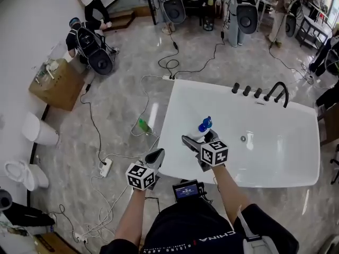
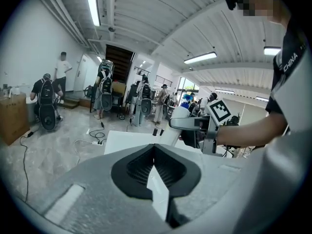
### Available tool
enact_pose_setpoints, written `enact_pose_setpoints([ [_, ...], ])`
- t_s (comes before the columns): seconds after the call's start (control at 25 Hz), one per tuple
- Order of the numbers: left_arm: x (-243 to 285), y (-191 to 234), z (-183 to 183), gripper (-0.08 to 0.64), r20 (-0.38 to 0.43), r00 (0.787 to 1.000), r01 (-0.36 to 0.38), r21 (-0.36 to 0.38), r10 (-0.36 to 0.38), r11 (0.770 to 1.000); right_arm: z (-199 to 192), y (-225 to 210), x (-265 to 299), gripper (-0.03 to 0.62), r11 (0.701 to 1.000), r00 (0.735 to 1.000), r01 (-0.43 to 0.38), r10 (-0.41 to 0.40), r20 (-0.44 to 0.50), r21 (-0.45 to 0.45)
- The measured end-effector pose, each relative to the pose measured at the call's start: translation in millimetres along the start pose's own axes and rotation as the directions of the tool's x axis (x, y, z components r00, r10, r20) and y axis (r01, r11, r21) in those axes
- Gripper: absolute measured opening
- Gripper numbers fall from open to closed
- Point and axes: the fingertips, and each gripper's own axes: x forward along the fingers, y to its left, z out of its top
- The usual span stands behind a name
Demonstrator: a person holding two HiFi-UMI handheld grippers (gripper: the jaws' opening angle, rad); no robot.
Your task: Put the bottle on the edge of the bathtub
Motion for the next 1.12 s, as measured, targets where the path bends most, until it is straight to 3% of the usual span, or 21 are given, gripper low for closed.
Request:
enact_pose_setpoints([
  [0.24,21,70,31,0.009,-0.007,1.000,0.016,0.021,-0.016,1.000,20,4,60,0.477,1.000,1.000,0.012,-0.012,-0.005,-0.002],
  [0.64,76,155,74,0.009,-0.027,0.990,0.137,0.036,-0.136,0.990,49,-10,131,0.477,0.995,0.995,0.104,-0.104,-0.004,-0.008],
  [0.84,118,206,85,0.009,-0.072,0.973,0.223,0.075,-0.218,0.972,62,-22,180,0.477,0.985,0.985,0.173,-0.173,0.019,0.009],
  [1.0,140,238,101,0.009,-0.121,0.948,0.306,0.092,-0.295,0.947,82,-28,211,0.477,0.974,0.973,0.226,-0.227,0.034,0.025],
  [1.12,147,251,116,0.009,-0.129,0.939,0.332,0.099,-0.319,0.938,95,-35,221,0.477,0.966,0.966,0.256,-0.257,0.038,0.039],
])
